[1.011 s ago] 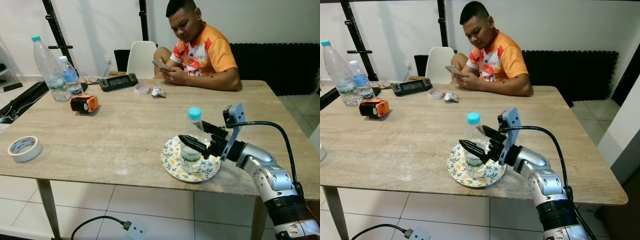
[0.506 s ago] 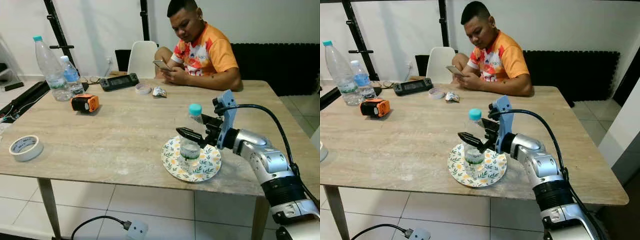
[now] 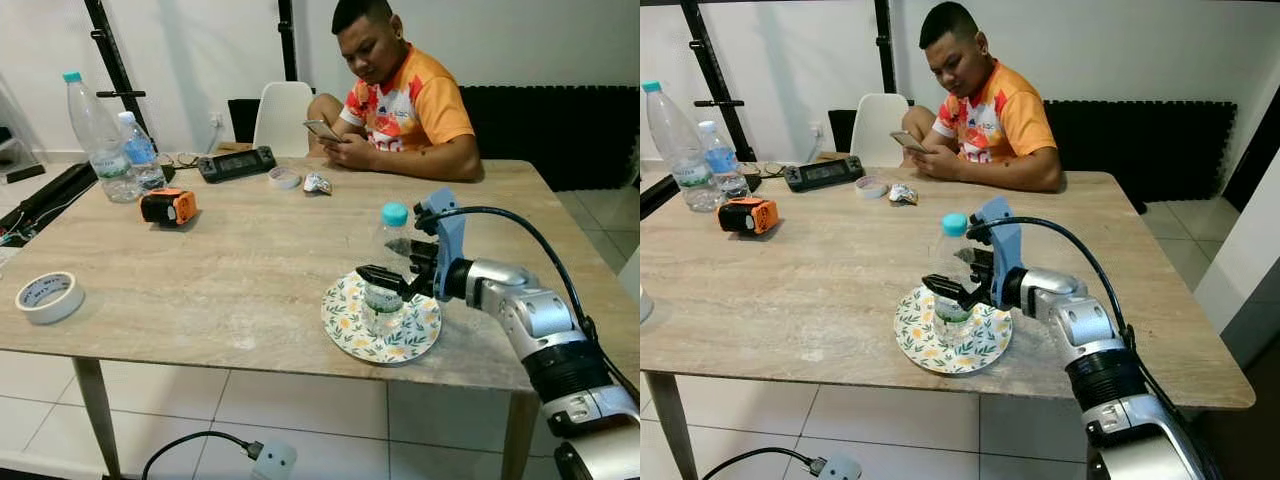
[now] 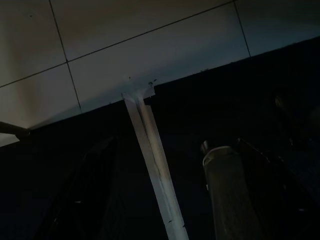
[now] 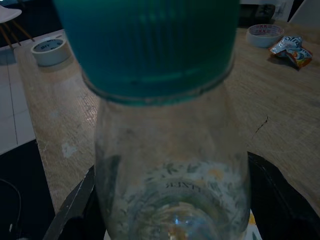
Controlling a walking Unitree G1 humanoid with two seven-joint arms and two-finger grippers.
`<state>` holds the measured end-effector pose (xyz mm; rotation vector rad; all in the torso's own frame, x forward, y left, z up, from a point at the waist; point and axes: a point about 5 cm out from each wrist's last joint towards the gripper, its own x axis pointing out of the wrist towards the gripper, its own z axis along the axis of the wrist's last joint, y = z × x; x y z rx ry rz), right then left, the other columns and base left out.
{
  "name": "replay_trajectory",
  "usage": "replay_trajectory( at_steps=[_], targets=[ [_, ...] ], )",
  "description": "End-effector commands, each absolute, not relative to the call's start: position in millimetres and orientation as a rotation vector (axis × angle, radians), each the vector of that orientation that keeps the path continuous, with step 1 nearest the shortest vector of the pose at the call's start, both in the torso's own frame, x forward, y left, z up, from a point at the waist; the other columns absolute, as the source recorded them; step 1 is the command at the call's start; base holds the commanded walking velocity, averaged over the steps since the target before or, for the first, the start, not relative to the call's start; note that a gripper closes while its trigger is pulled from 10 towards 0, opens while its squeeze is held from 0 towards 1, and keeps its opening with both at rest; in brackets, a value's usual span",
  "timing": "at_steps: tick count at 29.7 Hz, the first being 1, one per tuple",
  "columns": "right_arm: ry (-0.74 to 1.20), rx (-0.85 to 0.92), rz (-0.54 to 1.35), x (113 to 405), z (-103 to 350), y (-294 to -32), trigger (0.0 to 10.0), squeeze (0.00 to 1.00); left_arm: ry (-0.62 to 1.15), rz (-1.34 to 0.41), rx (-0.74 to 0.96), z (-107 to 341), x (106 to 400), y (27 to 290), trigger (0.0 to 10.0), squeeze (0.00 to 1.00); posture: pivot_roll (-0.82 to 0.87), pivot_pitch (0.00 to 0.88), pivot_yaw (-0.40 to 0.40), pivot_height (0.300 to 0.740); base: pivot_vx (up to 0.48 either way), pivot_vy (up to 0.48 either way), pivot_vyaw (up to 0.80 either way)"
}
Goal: Restocking fridge
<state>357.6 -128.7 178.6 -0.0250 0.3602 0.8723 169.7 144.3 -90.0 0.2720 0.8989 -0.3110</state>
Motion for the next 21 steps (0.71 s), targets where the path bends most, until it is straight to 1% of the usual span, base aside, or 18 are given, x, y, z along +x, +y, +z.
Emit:
replay_trajectory(
  at_steps=[1, 21],
  targets=[
    [0.367, -0.047, 0.869, 359.0, 181.6, -128.9, 10.0, 0.00, 0.908, -0.321, 0.281, -90.7, 168.8, 143.7, 10.0, 0.00, -0.02, 0.012, -0.002, 0.734, 0.000, 0.000, 0.00],
    [0.276, 0.020, 0.878, 363.1, 213.1, -126.4, 10.0, 0.00, 0.909, -0.322, 0.280, -90.9, 168.3, 143.7, 10.0, 0.00, -0.02, 0.009, -0.001, 0.734, 0.000, 0.000, 0.00]
  ],
)
